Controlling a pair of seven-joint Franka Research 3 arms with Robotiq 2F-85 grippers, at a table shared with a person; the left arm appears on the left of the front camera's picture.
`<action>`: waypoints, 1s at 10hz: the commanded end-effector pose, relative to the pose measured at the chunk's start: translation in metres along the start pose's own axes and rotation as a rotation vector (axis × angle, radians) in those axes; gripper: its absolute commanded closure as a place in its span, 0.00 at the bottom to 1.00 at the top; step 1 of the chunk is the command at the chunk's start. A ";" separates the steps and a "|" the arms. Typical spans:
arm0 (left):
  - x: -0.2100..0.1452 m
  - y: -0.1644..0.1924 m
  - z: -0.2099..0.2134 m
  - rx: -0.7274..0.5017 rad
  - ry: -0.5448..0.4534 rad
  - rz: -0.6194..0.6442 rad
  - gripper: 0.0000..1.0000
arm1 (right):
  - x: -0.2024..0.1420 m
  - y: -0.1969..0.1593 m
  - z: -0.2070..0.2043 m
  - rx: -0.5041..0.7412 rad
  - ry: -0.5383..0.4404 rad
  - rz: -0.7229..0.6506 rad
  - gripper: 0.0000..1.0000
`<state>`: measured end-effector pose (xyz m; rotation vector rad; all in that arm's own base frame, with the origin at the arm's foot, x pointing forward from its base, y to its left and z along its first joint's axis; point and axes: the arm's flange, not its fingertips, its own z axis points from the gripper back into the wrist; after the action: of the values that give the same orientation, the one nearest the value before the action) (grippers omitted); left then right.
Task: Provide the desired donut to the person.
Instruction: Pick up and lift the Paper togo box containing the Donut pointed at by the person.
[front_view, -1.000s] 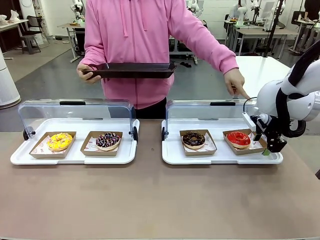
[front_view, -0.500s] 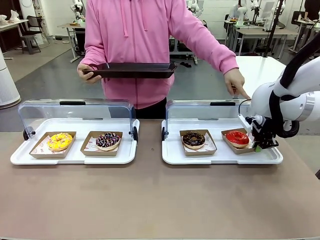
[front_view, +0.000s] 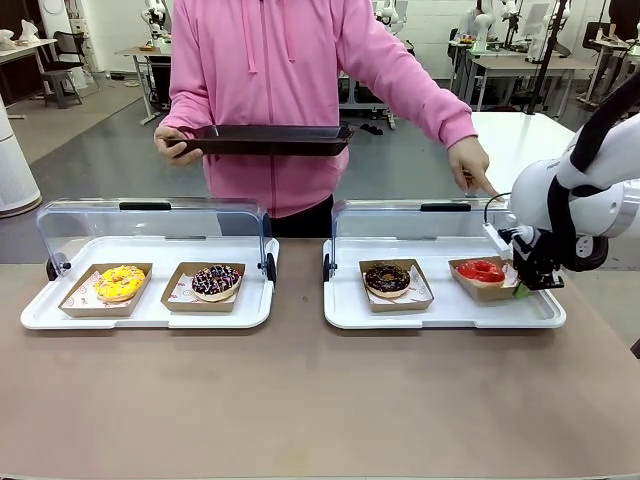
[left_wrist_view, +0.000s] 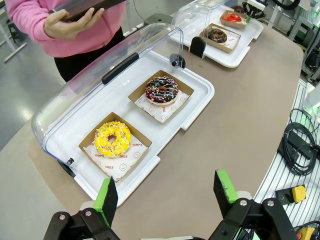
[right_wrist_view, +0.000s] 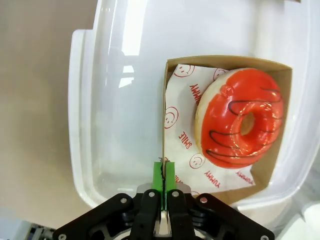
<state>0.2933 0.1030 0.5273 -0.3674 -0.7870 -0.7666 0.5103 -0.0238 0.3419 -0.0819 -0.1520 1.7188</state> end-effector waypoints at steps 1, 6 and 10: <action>0.000 0.000 0.001 -0.005 -0.010 0.005 0.00 | -0.006 0.029 0.023 -0.042 -0.014 0.010 1.00; 0.000 0.000 0.001 -0.005 -0.010 0.005 0.00 | -0.025 0.134 0.116 -0.157 -0.083 0.149 1.00; 0.000 0.000 0.001 -0.005 -0.010 0.005 0.00 | -0.031 0.183 0.204 -0.372 -0.186 0.248 1.00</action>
<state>0.2934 0.1030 0.5274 -0.3667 -0.7864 -0.7663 0.3182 -0.0978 0.5146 -0.2526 -0.5496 1.8991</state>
